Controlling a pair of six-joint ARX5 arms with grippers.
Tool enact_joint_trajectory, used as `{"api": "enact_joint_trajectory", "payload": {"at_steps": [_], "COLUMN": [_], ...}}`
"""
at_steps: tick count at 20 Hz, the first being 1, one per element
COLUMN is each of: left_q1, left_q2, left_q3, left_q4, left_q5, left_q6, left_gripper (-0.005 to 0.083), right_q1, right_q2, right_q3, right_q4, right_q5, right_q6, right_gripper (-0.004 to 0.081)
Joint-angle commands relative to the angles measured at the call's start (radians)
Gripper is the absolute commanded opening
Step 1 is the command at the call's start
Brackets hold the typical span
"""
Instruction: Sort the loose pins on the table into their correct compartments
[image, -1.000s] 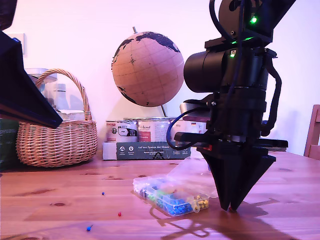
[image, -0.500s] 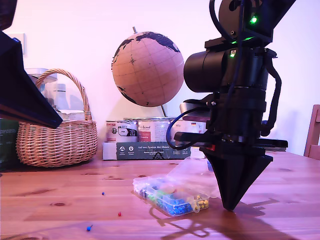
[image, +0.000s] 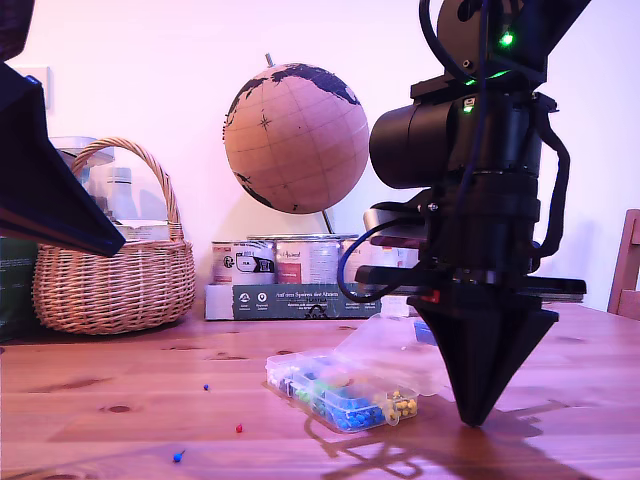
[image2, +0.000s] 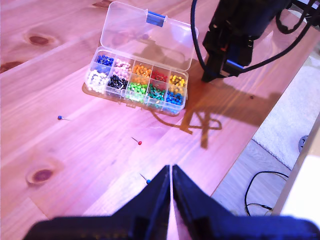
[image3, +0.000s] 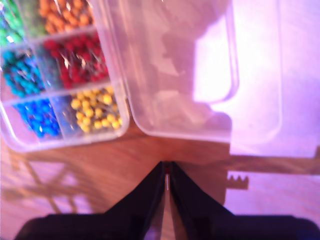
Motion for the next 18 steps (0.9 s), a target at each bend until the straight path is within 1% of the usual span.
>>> {"api": "enact_joint_trajectory", "payload": {"at_steps": [1, 5, 8, 12, 15, 18], "left_q1": [-0.005, -0.005, -0.005, -0.005, -0.005, -0.005], "left_q2": [0.003, 0.003, 0.003, 0.003, 0.003, 0.003], "left_q3": [0.009, 0.009, 0.009, 0.009, 0.009, 0.009], "left_q4": [0.002, 0.002, 0.002, 0.002, 0.001, 0.001], "left_q5": [0.001, 0.001, 0.001, 0.001, 0.001, 0.001], "left_q6": [-0.003, -0.003, -0.003, -0.003, -0.003, -0.003], "left_gripper": [-0.0024, -0.0024, -0.0024, -0.0024, -0.0024, -0.0024], "right_q1": [0.01, 0.01, 0.011, 0.026, 0.039, 0.05], "right_q2": [0.015, 0.013, 0.013, 0.013, 0.014, 0.032], "right_q3": [0.032, 0.084, 0.134, 0.192, 0.195, 0.195], "right_q4": [-0.018, -0.082, -0.103, -0.067, -0.006, 0.005], "right_q5": [-0.009, -0.009, -0.041, -0.077, -0.079, -0.074], "right_q6": [-0.006, -0.028, -0.032, -0.032, -0.024, -0.025], "right_gripper": [-0.001, -0.001, -0.001, -0.0011, -0.0011, -0.0011]}}
